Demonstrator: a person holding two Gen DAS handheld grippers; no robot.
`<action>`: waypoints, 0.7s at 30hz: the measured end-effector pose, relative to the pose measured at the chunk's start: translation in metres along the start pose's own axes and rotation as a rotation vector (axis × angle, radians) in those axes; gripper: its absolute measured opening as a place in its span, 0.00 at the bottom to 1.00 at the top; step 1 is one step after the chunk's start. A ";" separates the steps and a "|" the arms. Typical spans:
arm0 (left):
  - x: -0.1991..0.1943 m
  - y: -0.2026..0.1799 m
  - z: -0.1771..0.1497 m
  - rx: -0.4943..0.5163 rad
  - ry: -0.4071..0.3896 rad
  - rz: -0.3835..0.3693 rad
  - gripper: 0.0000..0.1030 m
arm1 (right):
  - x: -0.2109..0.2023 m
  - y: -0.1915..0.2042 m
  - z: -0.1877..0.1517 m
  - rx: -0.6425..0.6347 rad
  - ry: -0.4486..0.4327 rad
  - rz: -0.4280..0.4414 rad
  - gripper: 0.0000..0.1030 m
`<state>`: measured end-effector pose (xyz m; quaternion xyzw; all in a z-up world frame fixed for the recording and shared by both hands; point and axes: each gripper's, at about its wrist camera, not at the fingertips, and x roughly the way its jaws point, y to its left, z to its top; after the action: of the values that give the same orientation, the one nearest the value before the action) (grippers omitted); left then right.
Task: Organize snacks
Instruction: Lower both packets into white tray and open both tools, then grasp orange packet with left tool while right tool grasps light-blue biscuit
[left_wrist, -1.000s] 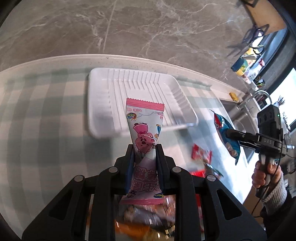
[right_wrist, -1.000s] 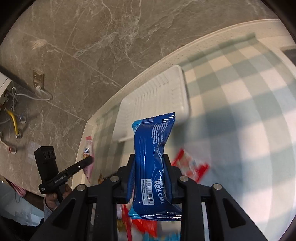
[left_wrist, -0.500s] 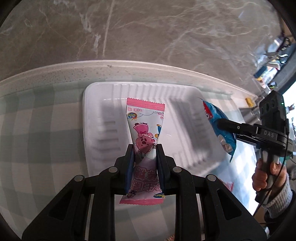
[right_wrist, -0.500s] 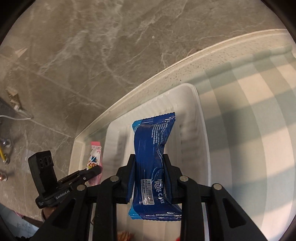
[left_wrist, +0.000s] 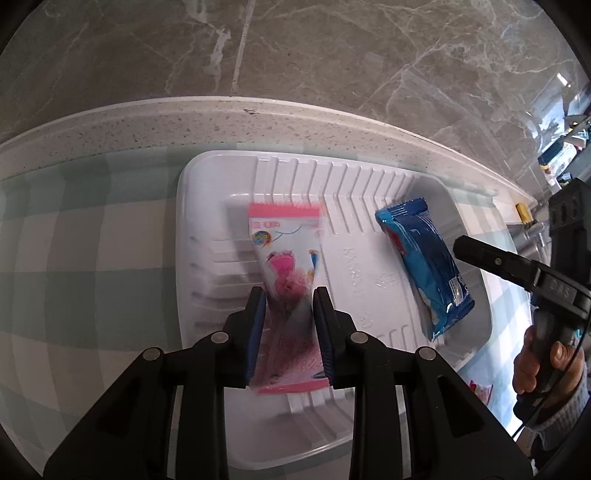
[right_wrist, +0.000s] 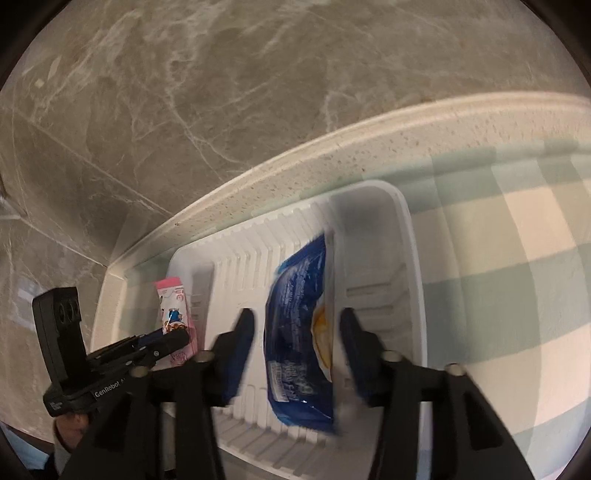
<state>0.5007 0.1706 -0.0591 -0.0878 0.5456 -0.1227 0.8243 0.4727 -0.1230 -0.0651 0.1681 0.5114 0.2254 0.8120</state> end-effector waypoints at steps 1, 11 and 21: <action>0.000 0.000 -0.001 -0.002 0.000 0.003 0.24 | 0.000 0.002 0.000 -0.013 -0.005 -0.010 0.56; -0.036 -0.003 -0.005 -0.040 -0.094 0.005 0.25 | -0.036 0.021 -0.013 -0.087 -0.059 -0.019 0.57; -0.134 -0.011 -0.088 -0.049 -0.160 0.009 0.28 | -0.109 0.038 -0.064 -0.152 -0.120 0.002 0.62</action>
<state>0.3687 0.1991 0.0272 -0.1149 0.4811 -0.0982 0.8635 0.3663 -0.1471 0.0088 0.1199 0.4433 0.2540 0.8512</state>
